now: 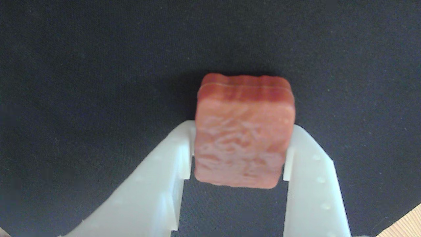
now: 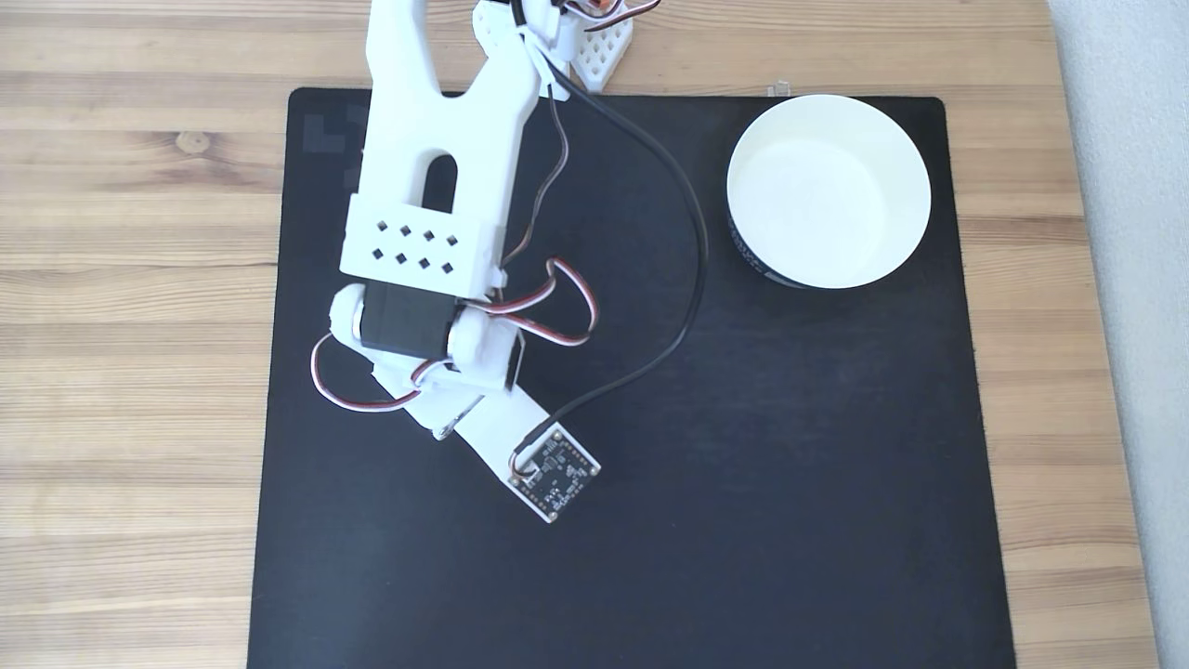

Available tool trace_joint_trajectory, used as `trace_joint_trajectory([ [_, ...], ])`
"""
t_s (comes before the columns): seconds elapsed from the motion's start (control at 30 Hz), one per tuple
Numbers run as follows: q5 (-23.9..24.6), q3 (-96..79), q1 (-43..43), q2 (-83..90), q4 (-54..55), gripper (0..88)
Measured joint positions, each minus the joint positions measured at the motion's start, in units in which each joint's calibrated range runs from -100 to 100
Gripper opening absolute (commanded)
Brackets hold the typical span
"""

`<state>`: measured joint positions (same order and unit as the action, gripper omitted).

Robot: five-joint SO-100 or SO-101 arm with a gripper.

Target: Pick up the toy and place it on the plate

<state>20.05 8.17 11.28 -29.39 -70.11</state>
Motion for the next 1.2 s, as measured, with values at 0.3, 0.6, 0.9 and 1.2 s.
trace_joint_trajectory([
  [0.3,0.2,7.1,-1.9,3.5,-5.9,2.3],
  [0.6,0.2,8.2,-8.7,21.0,-6.4,2.3],
  [0.9,0.2,8.4,-21.9,34.7,-5.8,2.3],
  [1.2,2.8,6.5,-43.5,42.5,-4.5,2.3],
])
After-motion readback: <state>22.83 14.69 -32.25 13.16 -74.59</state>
